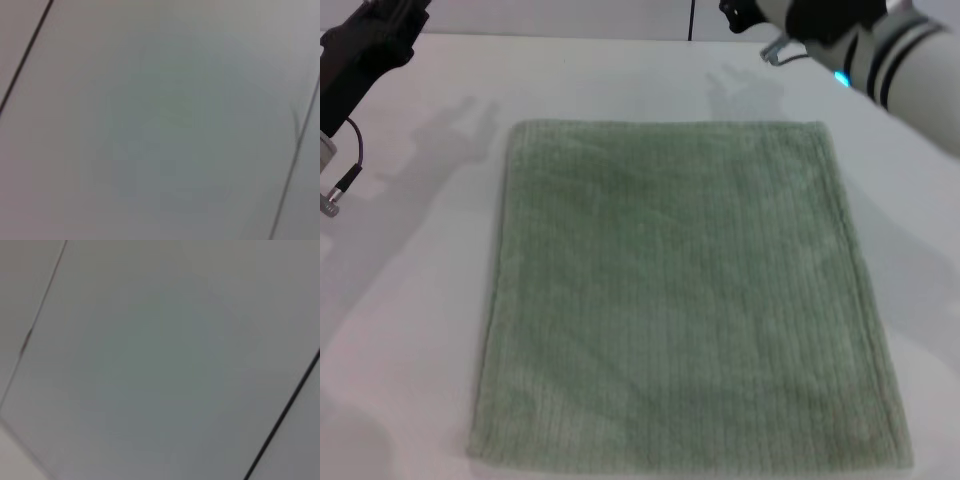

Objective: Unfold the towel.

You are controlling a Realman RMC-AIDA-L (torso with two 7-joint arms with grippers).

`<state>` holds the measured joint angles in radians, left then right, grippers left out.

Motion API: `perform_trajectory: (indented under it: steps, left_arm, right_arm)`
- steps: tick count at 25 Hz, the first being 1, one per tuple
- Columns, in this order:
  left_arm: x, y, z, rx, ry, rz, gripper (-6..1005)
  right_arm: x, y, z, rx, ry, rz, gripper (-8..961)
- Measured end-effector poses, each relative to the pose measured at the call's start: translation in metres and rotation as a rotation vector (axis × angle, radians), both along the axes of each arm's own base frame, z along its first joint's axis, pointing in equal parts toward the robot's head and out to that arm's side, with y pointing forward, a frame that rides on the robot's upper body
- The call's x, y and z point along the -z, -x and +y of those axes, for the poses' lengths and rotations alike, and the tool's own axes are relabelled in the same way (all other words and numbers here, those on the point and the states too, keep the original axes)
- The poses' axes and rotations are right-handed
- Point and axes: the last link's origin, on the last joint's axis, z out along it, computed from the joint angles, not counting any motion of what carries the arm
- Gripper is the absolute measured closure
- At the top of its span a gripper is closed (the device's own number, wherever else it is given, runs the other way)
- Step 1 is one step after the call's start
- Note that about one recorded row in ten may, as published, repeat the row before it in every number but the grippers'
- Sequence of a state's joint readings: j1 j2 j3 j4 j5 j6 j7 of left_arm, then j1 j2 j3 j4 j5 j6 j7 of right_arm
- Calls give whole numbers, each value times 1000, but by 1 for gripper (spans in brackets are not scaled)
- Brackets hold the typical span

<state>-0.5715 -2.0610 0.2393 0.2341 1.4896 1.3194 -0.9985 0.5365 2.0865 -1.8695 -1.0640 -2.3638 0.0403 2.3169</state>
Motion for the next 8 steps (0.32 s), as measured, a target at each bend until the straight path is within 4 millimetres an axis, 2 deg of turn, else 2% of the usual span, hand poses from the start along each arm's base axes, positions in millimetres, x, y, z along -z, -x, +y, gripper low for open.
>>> perform_trajectory:
  steps: [1,3,4,5,6,8]
  left_arm:
    - [1,2,1,-13,-5,15,655]
    - [6,10,6,-86,-11,54,650]
    - [6,10,6,-86,-11,54,647]
    - [9,14,8,-120,-16,69,644]
    - [12,17,9,-146,-23,81,644]
    - [16,24,8,-210,-72,110,644]
  right_arm:
    - [1,-3,-5,-19,-30,5,891]
    - [3,-15,-21,-69,-149,46,825]
    - [3,-15,-21,-69,-149,46,791]
    - [0,-28,-32,-96,-243,93,758]
    - [0,-28,-32,-96,-243,93,725]
    - [-6,-46,-46,-135,-347,162,692]
